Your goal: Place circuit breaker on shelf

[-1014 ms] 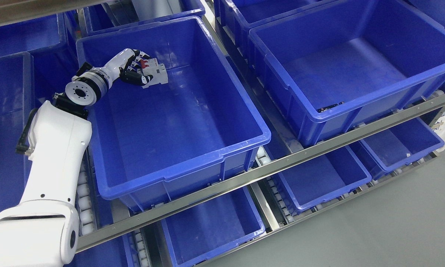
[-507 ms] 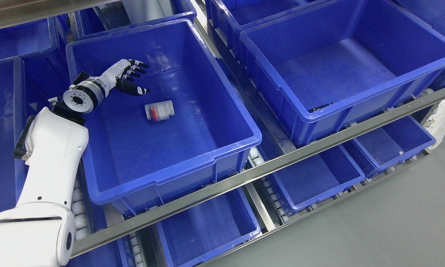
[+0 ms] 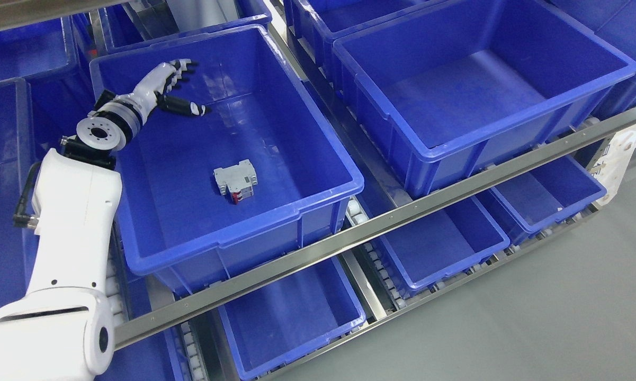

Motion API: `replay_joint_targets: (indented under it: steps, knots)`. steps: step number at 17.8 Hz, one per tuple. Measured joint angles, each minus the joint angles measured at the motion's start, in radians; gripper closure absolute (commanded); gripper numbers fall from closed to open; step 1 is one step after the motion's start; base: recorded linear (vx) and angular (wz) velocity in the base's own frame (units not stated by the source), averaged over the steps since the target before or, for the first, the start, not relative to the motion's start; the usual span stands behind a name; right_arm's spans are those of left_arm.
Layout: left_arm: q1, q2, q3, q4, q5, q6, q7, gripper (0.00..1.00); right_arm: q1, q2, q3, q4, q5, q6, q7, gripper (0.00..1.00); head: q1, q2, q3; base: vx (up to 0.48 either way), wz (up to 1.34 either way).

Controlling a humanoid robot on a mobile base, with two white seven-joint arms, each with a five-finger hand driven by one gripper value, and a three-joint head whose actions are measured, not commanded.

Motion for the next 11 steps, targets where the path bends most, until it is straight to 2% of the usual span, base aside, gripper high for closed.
replay_joint_targets:
  steps: [4, 5, 8, 11]
  knots:
    - [0.048, -0.065, 0.128, -0.138, 0.049, 0.002, 0.216, 0.01, 0.0, 0.0, 0.0, 0.0, 0.0, -0.001, 0.003, 0.0, 0.0, 0.0, 0.0, -0.153, -0.13]
    - [0.069, -0.078, 0.141, -0.182, 0.078, 0.043, 0.252, 0.01, 0.001, 0.0, 0.0, 0.0, 0.0, -0.001, 0.002, 0.0, 0.0, 0.0, 0.0, -0.183, -0.25]
    - [0.172, -0.109, 0.146, -0.335, 0.151, 0.137, 0.299, 0.0, 0.001, 0.0, 0.0, 0.0, 0.0, -0.001, -0.001, 0.0, 0.0, 0.0, 0.0, -0.197, -0.27]
    - [0.274, -0.134, 0.137, -0.491, 0.196, 0.164, 0.319, 0.0, 0.001, 0.0, 0.0, 0.0, 0.0, -0.001, -0.004, 0.0, 0.0, 0.0, 0.0, -0.225, -0.14]
